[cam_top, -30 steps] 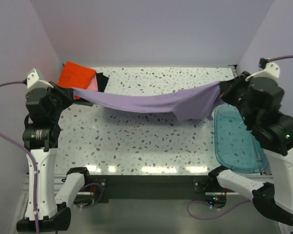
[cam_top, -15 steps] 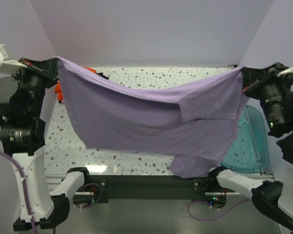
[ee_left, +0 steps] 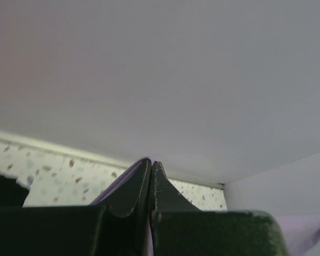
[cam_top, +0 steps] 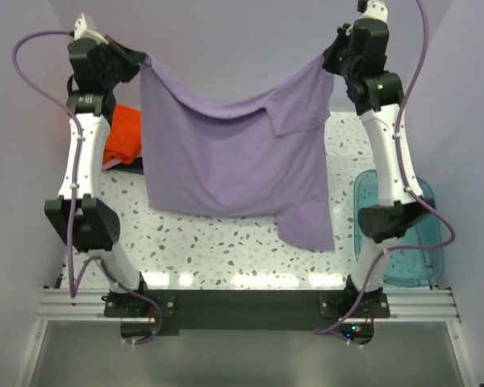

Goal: Fold and stack the t-shirts
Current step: Flatten the tshirt out, then fold the tshirt

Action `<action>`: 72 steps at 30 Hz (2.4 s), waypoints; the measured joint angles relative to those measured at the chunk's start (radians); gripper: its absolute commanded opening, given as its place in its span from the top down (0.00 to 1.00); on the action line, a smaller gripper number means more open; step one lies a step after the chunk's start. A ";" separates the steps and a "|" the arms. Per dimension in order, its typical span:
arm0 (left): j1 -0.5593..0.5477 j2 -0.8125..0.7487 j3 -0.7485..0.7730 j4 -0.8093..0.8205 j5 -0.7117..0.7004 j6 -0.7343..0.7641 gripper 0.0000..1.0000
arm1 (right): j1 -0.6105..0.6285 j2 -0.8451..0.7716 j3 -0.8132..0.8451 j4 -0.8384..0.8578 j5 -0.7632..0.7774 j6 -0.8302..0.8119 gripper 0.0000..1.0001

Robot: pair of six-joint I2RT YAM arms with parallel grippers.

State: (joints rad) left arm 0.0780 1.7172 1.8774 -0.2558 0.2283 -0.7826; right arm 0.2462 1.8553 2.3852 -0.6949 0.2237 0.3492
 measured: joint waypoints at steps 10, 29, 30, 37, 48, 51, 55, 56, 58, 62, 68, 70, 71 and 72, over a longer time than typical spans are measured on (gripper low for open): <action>0.017 0.234 0.419 0.065 0.107 -0.018 1.00 | -0.221 0.026 0.055 0.139 -0.172 0.139 1.00; 0.040 -0.183 -0.901 0.187 0.003 0.001 1.00 | -0.228 -0.381 -1.270 0.190 -0.283 0.200 1.00; 0.040 -0.196 -0.945 0.179 -0.009 0.001 1.00 | -0.228 -0.380 -1.299 0.175 -0.287 0.197 1.00; 0.040 -0.324 -1.159 0.142 -0.094 -0.001 1.00 | -0.228 -0.378 -1.384 0.137 -0.261 0.175 0.74; 0.040 -0.377 -1.228 0.110 -0.147 0.006 1.00 | -0.224 -0.635 -1.476 0.056 -0.183 0.173 0.26; 0.040 -0.383 -1.234 0.103 -0.153 0.008 1.00 | -0.195 -0.756 -1.543 0.046 -0.169 0.190 0.30; 0.040 -0.389 -1.236 0.098 -0.153 0.010 1.00 | -0.106 -0.823 -1.658 0.011 -0.134 0.230 0.37; 0.040 -0.391 -1.236 0.097 -0.153 0.013 1.00 | -0.084 -0.823 -1.680 0.002 -0.127 0.242 0.38; 0.040 -0.396 -1.238 0.093 -0.153 0.017 1.00 | -0.029 -0.826 -1.733 -0.016 -0.102 0.276 0.39; 0.040 -0.421 -1.259 0.085 -0.154 0.019 1.00 | 0.067 -0.840 -1.783 -0.064 -0.046 0.355 0.46; 0.040 -0.466 -1.295 0.066 -0.158 0.018 1.00 | 0.111 -0.878 -1.830 -0.084 0.022 0.467 0.49; 0.040 -0.476 -1.302 0.066 -0.158 0.018 1.00 | 0.119 -0.899 -1.855 -0.092 0.030 0.496 0.49; 0.040 -0.478 -1.303 0.066 -0.158 0.018 1.00 | 0.121 -0.905 -1.865 -0.092 0.031 0.506 0.49; 0.040 -0.480 -1.304 0.066 -0.159 0.018 1.00 | 0.124 -0.906 -1.876 -0.092 0.032 0.518 0.49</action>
State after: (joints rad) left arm 0.1177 1.2377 0.5739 -0.1902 0.0696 -0.7650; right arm 0.3706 0.9493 0.5087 -0.7864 0.2558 0.8673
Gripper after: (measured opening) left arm 0.020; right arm 0.513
